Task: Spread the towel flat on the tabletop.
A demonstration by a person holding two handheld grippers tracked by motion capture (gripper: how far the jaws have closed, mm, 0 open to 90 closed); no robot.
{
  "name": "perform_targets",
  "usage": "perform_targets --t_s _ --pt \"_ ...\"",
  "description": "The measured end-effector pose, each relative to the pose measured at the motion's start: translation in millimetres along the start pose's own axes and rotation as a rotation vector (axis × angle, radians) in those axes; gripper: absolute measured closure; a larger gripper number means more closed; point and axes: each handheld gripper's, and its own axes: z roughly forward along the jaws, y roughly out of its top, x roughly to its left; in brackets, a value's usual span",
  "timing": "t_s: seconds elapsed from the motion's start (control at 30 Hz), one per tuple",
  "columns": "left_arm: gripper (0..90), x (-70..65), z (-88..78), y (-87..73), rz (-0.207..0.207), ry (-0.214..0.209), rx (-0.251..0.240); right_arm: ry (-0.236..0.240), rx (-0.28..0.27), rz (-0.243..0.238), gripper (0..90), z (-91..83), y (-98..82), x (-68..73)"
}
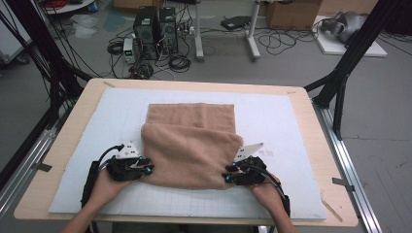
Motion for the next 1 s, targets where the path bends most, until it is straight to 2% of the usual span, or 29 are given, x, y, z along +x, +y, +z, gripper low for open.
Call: perform_targets --t_s 0.03,0.07,0.13,0.17,0.23,0.27,0.33,0.37,0.4,0.43,0.57,0.6,0.63,0.7,0.73,0.77,0.83,0.9,0.93,0.97,1.0 --pt "72.7 -0.2 0.1 0.4 0.001 -0.004 0.001 0.0 0.0 0.0 71.0 0.0 0.0 0.0" --pt "81.3 -0.2 0.7 0.9 0.003 -0.016 0.0 0.001 -0.005 0.007 79.2 0.0 -0.7 -2.7" --pt "83.5 -1.3 0.9 2.6 0.008 -0.012 0.005 0.009 -0.005 0.012 82.2 -0.2 -0.7 -3.7" --pt "85.0 -2.0 0.4 3.7 0.01 -0.006 0.003 0.009 -0.002 -0.007 84.5 -1.6 0.9 -3.6" --pt "85.3 -2.7 -1.6 5.9 0.01 -0.001 -0.002 0.007 -0.005 -0.008 85.2 -3.5 2.0 -3.5" --pt "85.7 -2.7 -3.4 7.4 0.01 0.003 -0.007 0.017 -0.018 -0.004 87.7 -9.6 4.4 -4.5" --pt "85.8 -2.0 -8.7 12.0 0.007 0.011 -0.038 0.003 -0.026 -0.011 88.2 -14.0 6.6 -5.3" --pt "86.0 -0.1 -14.3 19.3 -0.01 0.013 -0.078 -0.017 -0.045 -0.021 88.4 -24.0 12.6 -7.2" --pt "86.0 -0.1 -14.3 19.3 -0.01 0.013 -0.078 -0.028 -0.058 -0.023 88.4 -28.9 16.3 -9.2" --pt "86.0 0.6 -16.8 23.8 -0.014 0.017 -0.102 -0.037 -0.073 -0.026 88.5 -33.1 20.2 -11.4" --pt "86.0 6.6 -20.6 42.5 -0.012 0.06 -0.142 -0.068 -0.085 -0.029 88.6 -41.4 32.2 -18.7" --pt "86.0 9.5 -19.3 46.8 -0.018 0.068 -0.143 -0.081 -0.093 -0.028 88.6 -41.3 38.7 -25.1" --pt "86.0 12.9 -17.4 50.4 -0.023 0.077 -0.148 -0.081 -0.093 -0.028 88.6 -41.3 38.7 -25.1" --pt "86.0 21.6 -11.4 56.6 -0.05 0.086 -0.15 -0.105 -0.103 0.0 88.6 -37.8 45.3 -39.5" --pt "86.0 26.3 -7.9 59.5 -0.063 0.1 -0.151 -0.105 -0.103 0.0 88.6 -37.8 45.3 -39.5" --pt "85.9 31.3 -4.1 62.0 -0.076 0.117 -0.155 -0.111 -0.108 0.016 88.6 -36.3 47.0 -45.7" --pt "86.0 43.6 4.6 66.3 -0.118 0.121 -0.149 -0.118 -0.12 0.052 88.7 -31.5 49.7 -60.5" --pt "85.9 53.5 13.9 69.7 -0.14 0.147 -0.145 -0.131 -0.11 0.088 88.7 -24.1 52.4 -75.3" --pt "85.9 58.8 18.2 71.1 -0.154 0.146 -0.137 -0.144 -0.092 0.121 88.7 -15.6 54.1 -87.6" --pt "85.9 62.9 23.4 71.4 -0.161 0.154 -0.138 -0.144 -0.092 0.121 88.7 -15.6 54.1 -87.6" --pt "85.9 66.7 29.1 70.1 -0.175 0.157 -0.138 -0.144 -0.084 0.137 88.7 -10.9 53.8 -93.3"
